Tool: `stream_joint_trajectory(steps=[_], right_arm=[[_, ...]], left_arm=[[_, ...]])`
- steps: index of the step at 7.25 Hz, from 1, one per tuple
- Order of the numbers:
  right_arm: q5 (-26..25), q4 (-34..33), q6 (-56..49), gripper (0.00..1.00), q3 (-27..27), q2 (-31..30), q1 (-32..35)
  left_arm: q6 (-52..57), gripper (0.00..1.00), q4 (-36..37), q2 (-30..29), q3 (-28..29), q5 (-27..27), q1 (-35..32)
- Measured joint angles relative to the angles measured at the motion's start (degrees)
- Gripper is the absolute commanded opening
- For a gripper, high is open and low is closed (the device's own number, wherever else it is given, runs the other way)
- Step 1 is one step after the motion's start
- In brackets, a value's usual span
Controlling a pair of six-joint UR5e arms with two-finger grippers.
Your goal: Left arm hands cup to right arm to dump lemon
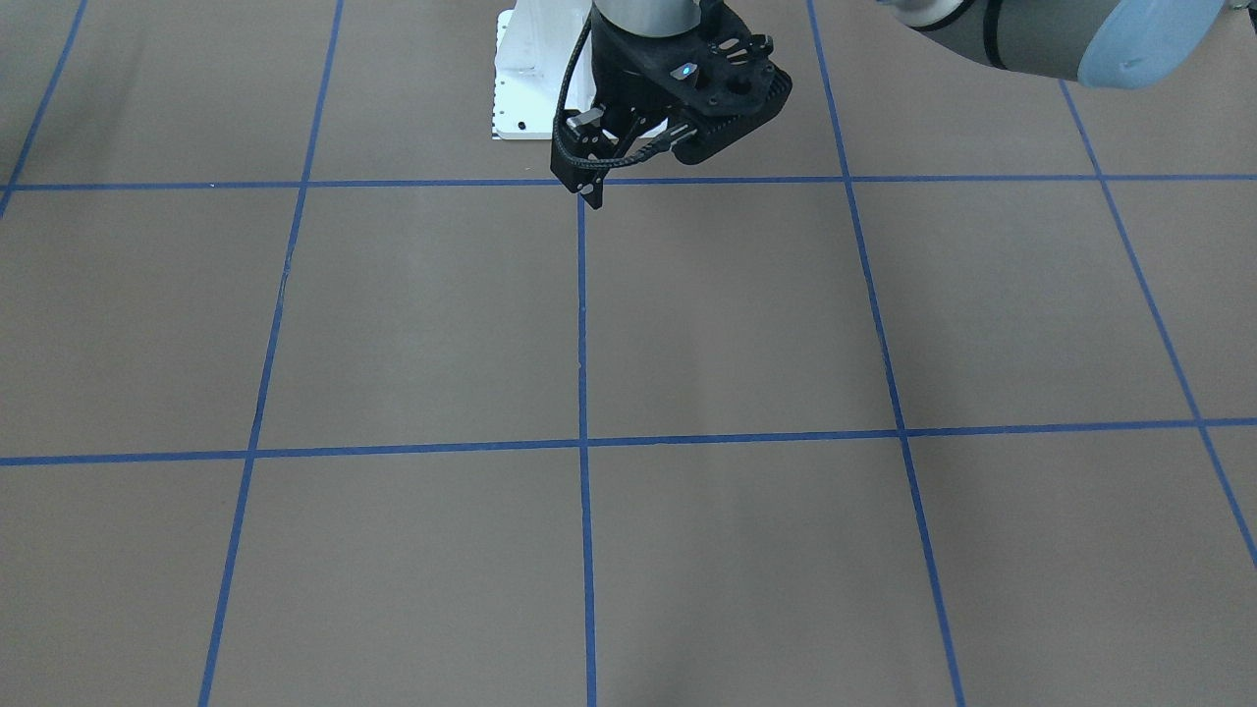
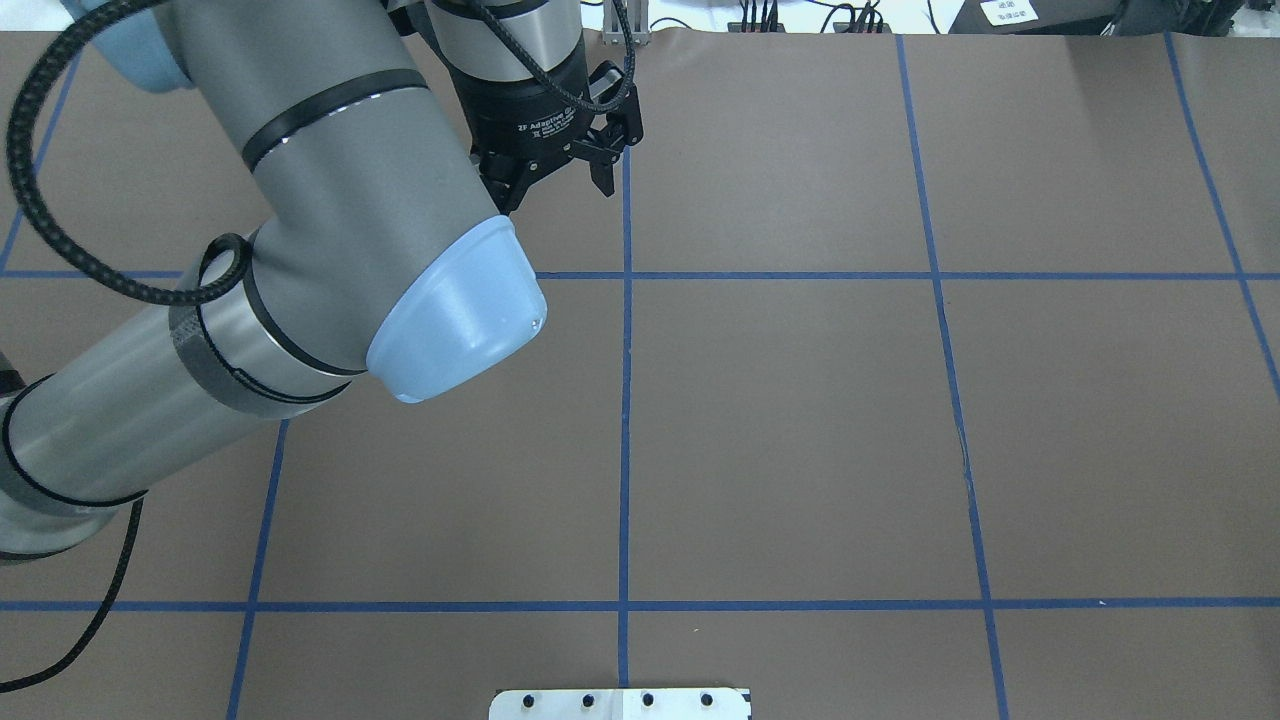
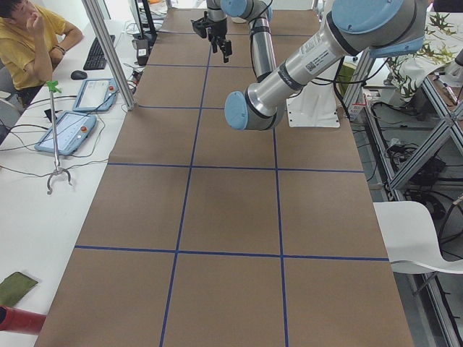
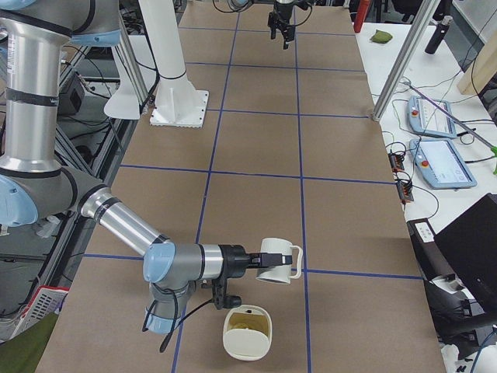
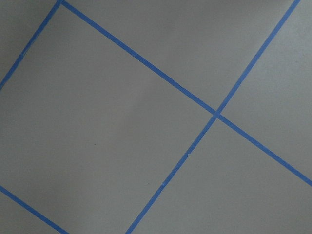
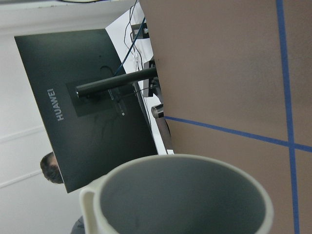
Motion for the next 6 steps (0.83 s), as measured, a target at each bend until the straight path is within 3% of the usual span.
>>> stream_joint_trajectory(steps=[3, 6], right_arm=[[-3.23, -8.55, -8.92, 0.00, 1.41, 8.34, -7.97], [-15.81, -19.47, -27.02, 0.00, 7.40, 11.60, -19.99]], left_arm=[[0.00, 1.00, -0.11, 0.17, 0.05, 0.17, 0.25], [0.14, 1.00, -0.60, 0.92, 0.22, 0.11, 0.31]])
